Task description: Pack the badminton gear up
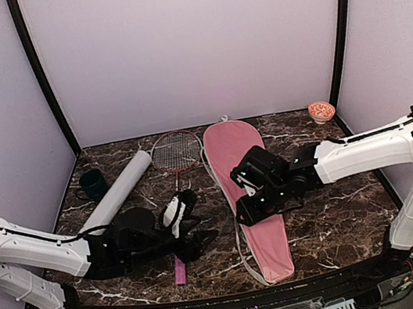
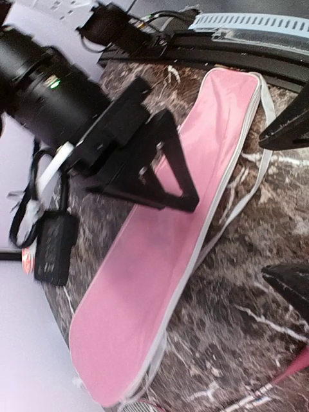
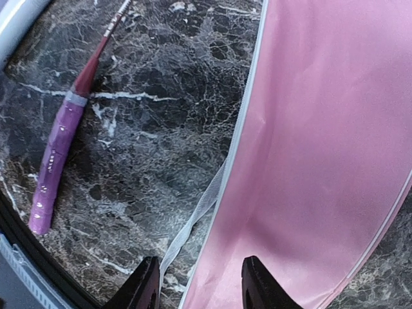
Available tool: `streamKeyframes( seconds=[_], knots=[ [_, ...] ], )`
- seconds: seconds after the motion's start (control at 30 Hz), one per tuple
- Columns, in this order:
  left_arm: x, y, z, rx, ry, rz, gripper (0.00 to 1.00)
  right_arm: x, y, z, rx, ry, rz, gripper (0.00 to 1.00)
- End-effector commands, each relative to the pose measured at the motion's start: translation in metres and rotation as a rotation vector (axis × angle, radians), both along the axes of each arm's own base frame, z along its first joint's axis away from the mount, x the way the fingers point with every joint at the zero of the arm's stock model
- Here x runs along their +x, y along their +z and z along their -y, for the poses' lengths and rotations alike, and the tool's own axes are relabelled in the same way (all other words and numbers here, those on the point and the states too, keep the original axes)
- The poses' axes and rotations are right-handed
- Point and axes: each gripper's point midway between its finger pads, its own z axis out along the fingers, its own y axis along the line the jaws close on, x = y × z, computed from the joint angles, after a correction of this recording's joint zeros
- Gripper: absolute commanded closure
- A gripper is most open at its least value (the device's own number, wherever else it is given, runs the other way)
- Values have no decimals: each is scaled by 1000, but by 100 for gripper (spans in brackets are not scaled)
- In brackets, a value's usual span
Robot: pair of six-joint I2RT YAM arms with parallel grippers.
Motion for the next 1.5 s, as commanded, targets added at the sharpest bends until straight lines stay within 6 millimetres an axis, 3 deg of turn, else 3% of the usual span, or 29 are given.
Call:
streamKeyframes(
  seconds=[0.0, 0.17, 0.4, 0.63, 0.73, 0.87, 1.0, 1.17, 1.3, 1.47],
  knots=[
    [20, 1, -42, -35, 216, -80, 33, 18, -17, 4, -164, -5, 83, 55],
    [36, -12, -70, 11, 361, -130, 31, 42, -20, -11, -219, -20, 145, 54],
    [49, -31, -92, 55, 496, -255, 32, 68, -32, -28, -300, -14, 196, 56],
    [70, -39, -117, 63, 664, -310, 34, 91, -52, -27, -326, -42, 188, 58],
    [76, -41, -117, 75, 691, -317, 34, 96, -59, -26, -330, -53, 182, 61],
    [82, -51, -117, 120, 728, -337, 36, 104, -54, -22, -341, -80, 211, 62],
    [84, -60, -115, 141, 733, -361, 37, 110, -52, -19, -342, -91, 214, 72],
    [92, -70, -114, 151, 730, -406, 40, 108, -40, -25, -271, -76, 209, 82],
    [100, -78, -112, 146, 710, -455, 47, 109, -33, -22, -238, -78, 202, 91],
    [114, -83, -107, 152, 684, -464, 51, 108, -22, -23, -139, -71, 176, 93]
  ],
)
